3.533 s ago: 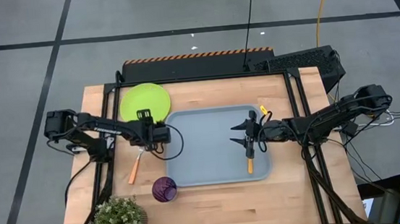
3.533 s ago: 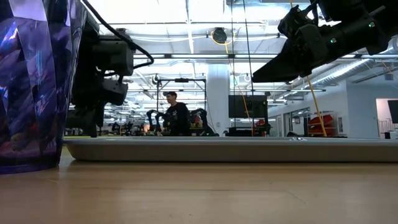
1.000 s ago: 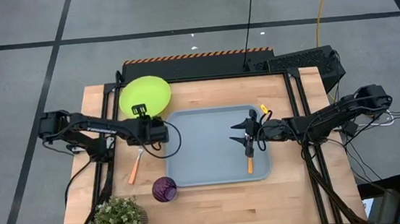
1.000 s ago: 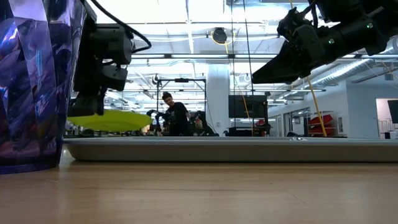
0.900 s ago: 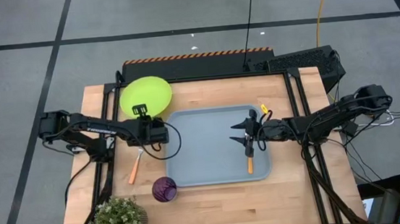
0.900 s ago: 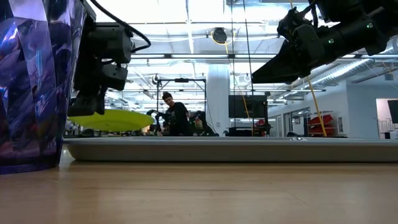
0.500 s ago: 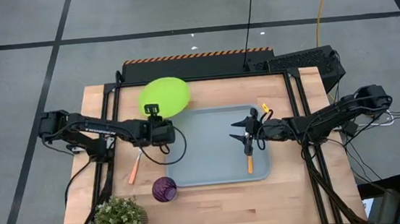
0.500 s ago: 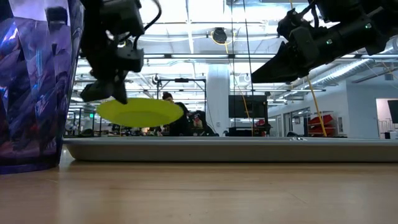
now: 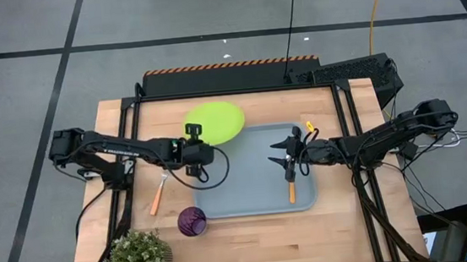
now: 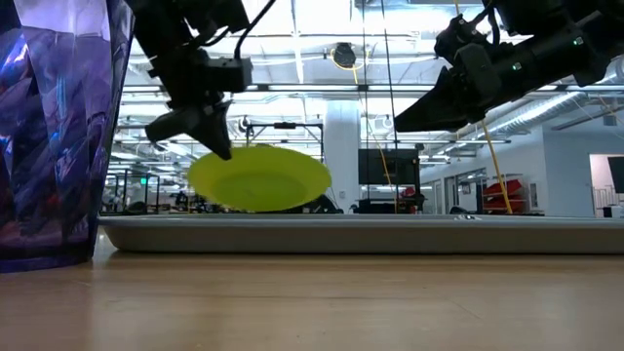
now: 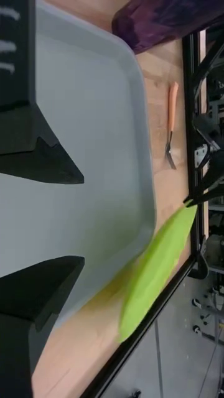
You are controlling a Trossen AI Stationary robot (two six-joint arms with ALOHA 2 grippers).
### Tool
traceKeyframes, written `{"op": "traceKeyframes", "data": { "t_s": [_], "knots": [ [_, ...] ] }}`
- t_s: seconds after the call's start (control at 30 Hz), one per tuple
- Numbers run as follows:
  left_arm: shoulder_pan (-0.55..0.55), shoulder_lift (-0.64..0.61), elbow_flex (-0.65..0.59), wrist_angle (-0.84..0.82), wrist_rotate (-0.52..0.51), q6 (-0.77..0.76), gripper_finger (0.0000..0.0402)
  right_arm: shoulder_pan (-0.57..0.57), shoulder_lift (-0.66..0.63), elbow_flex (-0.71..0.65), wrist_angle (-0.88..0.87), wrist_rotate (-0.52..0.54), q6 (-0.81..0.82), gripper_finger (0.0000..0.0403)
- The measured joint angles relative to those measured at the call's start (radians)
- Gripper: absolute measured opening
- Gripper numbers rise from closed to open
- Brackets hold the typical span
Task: Pick and place plate/cup/fork/spoon on tray
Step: Put the green plate on the gray serving tray to the left side of the orange spoon
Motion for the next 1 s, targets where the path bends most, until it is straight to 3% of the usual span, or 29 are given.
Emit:
{"op": "traceKeyframes", "data": {
  "t_s": [0.63, 0.8, 1.0],
  "knots": [
    [-0.055, 0.084, 0.001, 0.209, -0.076, 0.371, 0.0007, -0.028, 0.0, -0.001, -0.024, 0.003, 0.021, 0.0194],
    [-0.068, 0.092, 0.001, 0.285, -0.047, 0.471, 0.0004, -0.028, 0.0, -0.001, -0.031, 0.003, 0.019, 0.0194],
    [-0.095, 0.139, 0.001, 0.297, 0.018, 0.46, 0.0007, -0.028, 0.0, -0.001, -0.058, 0.002, 0.027, 0.0194]
  ]
}}
